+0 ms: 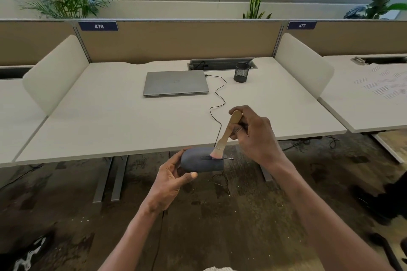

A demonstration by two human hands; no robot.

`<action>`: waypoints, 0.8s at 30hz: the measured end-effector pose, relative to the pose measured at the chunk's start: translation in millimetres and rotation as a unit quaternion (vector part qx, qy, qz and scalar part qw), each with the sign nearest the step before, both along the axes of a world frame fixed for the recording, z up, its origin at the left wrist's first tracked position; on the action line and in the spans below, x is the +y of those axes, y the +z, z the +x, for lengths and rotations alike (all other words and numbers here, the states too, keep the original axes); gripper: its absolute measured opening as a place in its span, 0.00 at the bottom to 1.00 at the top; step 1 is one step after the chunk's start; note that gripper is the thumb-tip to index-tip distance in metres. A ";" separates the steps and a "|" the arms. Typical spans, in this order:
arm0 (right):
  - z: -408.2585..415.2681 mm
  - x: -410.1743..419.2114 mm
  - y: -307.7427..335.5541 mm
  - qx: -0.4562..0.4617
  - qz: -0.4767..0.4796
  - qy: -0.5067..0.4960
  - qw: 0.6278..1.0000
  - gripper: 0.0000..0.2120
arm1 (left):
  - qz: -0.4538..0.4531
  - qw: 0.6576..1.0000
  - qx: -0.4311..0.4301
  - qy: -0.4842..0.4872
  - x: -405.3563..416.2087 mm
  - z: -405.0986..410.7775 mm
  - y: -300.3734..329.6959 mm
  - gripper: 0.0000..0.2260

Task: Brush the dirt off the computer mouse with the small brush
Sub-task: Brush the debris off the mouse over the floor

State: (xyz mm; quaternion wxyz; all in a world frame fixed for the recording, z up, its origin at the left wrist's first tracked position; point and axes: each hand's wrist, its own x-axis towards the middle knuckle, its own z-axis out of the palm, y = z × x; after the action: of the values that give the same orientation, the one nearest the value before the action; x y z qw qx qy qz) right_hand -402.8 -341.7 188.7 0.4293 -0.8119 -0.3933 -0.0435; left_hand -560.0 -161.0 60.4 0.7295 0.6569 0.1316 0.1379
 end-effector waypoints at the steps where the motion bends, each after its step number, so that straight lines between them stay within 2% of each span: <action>1: 0.3 -0.7 0.2 -0.018 -0.013 -0.018 1.000 0.16 | 0.000 1.000 0.000 0.000 0.4 -0.6 -0.2 0.33; 6: -3.7 1.3 9.2 -0.063 -0.014 -0.068 0.996 0.18 | -0.004 1.000 -0.004 0.004 -0.7 -1.6 -0.4 0.32; 12: -8.2 18.1 13.6 -0.101 -0.077 -0.110 0.986 0.22 | 0.015 1.000 -0.002 -0.001 -6.4 -0.2 1.9 0.35; 18: -7.9 41.3 19.1 -0.108 -0.163 -0.072 0.978 0.24 | 0.020 1.000 0.000 -0.018 -6.7 -0.1 -2.5 0.32; 20: -8.8 51.6 21.9 -0.085 -0.171 -0.048 0.980 0.22 | 0.019 1.000 -0.001 -0.023 -6.8 -0.1 -3.9 0.32; 24: -7.1 71.3 29.3 -0.041 -0.140 -0.033 0.989 0.07 | 0.014 1.000 -0.002 -0.028 -7.3 0.9 -3.6 0.31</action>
State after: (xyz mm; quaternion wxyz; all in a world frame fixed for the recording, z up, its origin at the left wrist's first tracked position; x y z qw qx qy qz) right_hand -409.9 -270.4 218.0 0.2932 -0.8739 -0.3860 -0.0359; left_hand -559.1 -168.3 56.8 0.7240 0.6702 0.1101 0.1207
